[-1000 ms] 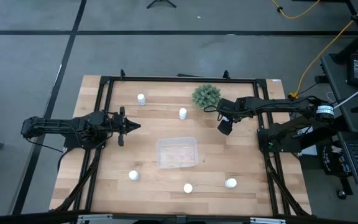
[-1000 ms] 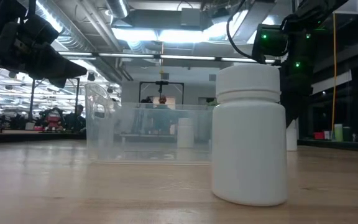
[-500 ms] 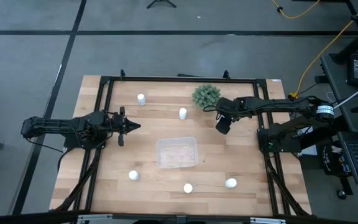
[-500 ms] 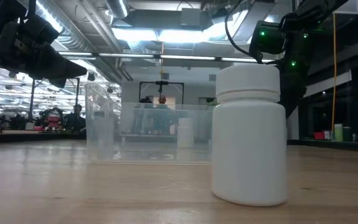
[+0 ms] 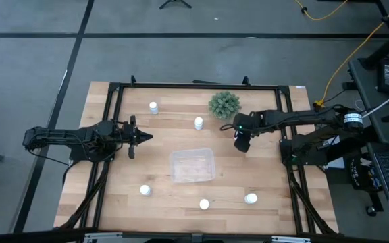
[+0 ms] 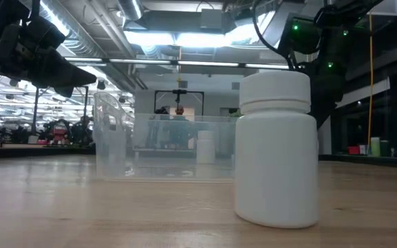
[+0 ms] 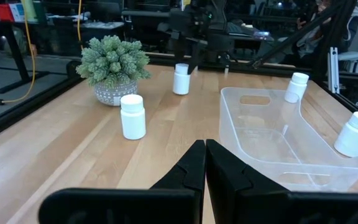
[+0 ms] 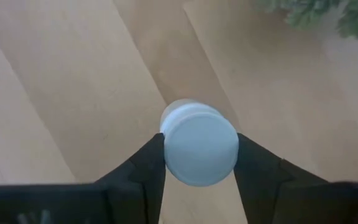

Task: Pick and place pill bottles into a basket
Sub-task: Put the white medicine bottle into the transparent bin

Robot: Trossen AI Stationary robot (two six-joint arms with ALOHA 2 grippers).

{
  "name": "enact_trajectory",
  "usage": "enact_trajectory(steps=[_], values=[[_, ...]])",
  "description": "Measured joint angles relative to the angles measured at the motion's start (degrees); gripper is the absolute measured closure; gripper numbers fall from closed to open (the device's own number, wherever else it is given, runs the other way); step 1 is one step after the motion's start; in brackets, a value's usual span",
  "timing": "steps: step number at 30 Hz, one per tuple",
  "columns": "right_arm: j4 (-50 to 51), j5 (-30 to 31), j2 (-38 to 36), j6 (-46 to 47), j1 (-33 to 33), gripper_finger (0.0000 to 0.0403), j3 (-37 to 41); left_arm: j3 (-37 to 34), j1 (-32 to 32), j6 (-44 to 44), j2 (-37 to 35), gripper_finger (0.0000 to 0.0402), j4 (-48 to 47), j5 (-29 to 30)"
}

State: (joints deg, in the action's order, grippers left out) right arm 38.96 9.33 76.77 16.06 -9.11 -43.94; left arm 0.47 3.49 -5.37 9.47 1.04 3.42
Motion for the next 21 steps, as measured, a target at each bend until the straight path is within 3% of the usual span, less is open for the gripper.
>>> enact_trajectory(steps=[9, 21], values=[[0.6, 2.8, 0.0, 1.5, 6.1, 0.0253, -3.6, 0.0, 0.0, 0.1, 0.0, 0.0395, 0.0, 0.0], [11.3, 8.8, 0.0, 4.0, 18.7, 0.0253, -21.5, 0.0, 0.0, 0.9, 0.0, 0.0395, 0.0, -0.1]])
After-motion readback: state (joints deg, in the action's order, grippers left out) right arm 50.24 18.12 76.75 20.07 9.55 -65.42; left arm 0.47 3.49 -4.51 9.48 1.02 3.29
